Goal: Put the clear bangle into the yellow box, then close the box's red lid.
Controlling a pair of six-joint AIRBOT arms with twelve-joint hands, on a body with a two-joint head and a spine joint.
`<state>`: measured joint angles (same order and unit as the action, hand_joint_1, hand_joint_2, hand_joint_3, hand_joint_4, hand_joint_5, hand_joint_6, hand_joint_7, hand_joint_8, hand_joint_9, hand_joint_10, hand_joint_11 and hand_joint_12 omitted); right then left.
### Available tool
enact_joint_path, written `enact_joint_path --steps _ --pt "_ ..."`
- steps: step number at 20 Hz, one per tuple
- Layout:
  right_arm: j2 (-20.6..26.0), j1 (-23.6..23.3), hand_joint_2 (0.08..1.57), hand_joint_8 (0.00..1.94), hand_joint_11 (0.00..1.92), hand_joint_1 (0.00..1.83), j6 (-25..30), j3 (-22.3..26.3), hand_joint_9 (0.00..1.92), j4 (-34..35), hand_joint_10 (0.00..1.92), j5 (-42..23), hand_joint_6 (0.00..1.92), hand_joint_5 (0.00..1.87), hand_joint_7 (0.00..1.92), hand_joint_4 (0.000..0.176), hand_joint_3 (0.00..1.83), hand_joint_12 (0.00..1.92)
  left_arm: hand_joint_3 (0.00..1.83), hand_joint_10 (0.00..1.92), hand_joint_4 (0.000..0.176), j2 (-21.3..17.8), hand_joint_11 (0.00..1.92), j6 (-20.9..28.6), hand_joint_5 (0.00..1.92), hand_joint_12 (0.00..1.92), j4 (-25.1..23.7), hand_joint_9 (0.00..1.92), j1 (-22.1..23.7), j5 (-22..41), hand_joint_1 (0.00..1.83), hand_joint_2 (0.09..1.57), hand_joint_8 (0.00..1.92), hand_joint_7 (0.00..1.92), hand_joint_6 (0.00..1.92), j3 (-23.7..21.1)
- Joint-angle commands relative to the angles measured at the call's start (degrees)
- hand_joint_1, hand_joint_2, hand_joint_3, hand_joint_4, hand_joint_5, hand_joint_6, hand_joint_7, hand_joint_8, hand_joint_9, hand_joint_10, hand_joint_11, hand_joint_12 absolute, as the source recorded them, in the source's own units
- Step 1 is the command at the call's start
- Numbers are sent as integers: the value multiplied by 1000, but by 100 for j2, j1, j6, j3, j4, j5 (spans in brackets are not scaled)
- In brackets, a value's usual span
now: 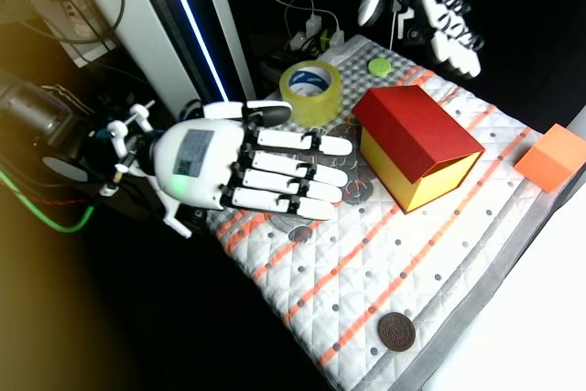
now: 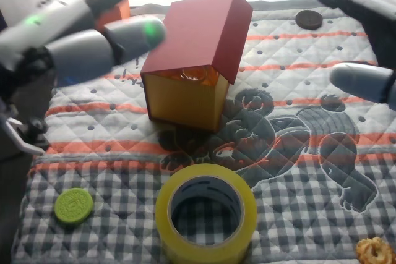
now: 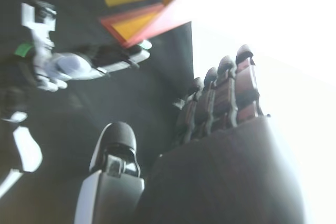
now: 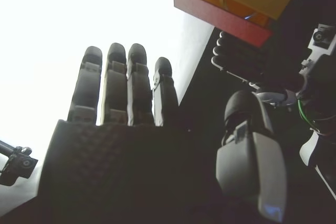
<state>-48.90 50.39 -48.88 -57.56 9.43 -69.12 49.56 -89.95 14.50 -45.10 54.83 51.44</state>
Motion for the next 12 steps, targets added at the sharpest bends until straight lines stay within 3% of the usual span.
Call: enact_joint_path --steps 1,4,5,7,8,9,10,11,12 --pt "88 44 1172 11 31 0 33 36 116 93 8 -1008 6 135 229 93 0 13 5 20 0 -94 10 43 30 4 14 54 -41 1260 0 1253 12 34 11 -72" --pt "193 433 1213 2 2 43 33 203 93 186 3 -1302 3 134 218 83 11 1 1 3 0 -376 0 392 36 0 241 7 -520 2015 0 1247 3 8 11 -261" --pt "231 581 1210 2 25 186 33 269 90 213 2 -1381 4 139 218 62 3 11 13 0 0 -426 0 722 15 0 313 1 -702 2261 0 1276 0 1 1 -256" --pt "375 928 1213 1 35 325 33 460 108 320 7 -1670 2 138 206 70 0 14 22 0 0 -533 0 1488 27 0 405 0 -1056 2676 0 1301 0 0 7 -236" --pt "475 1122 1226 1 63 423 32 568 140 392 15 -1901 5 151 204 66 3 24 16 4 0 -559 0 1886 39 0 420 9 -1228 2891 0 1295 6 16 11 -208" --pt "537 1283 1208 6 75 453 32 634 169 444 19 -2088 10 174 220 82 0 27 4 6 0 -563 13 2121 79 6 422 47 -1351 3039 0 1282 5 51 8 -186" --pt "601 1486 1199 4 118 458 32 704 205 523 12 -2284 5 189 243 80 0 38 0 15 0 -584 29 2385 104 14 430 82 -1497 3227 0 1271 14 83 13 -176" --pt "633 1627 1193 5 151 495 32 743 227 575 13 -2406 4 196 255 49 0 48 0 10 0 -606 37 2565 128 23 436 123 -1597 3356 116 1243 8 118 7 -179" --pt "698 1845 1188 4 175 484 32 802 238 647 12 -2583 0 187 257 39 0 54 0 11 0 -630 45 2890 134 29 441 142 -1771 3558 182 1211 9 135 5 -179"
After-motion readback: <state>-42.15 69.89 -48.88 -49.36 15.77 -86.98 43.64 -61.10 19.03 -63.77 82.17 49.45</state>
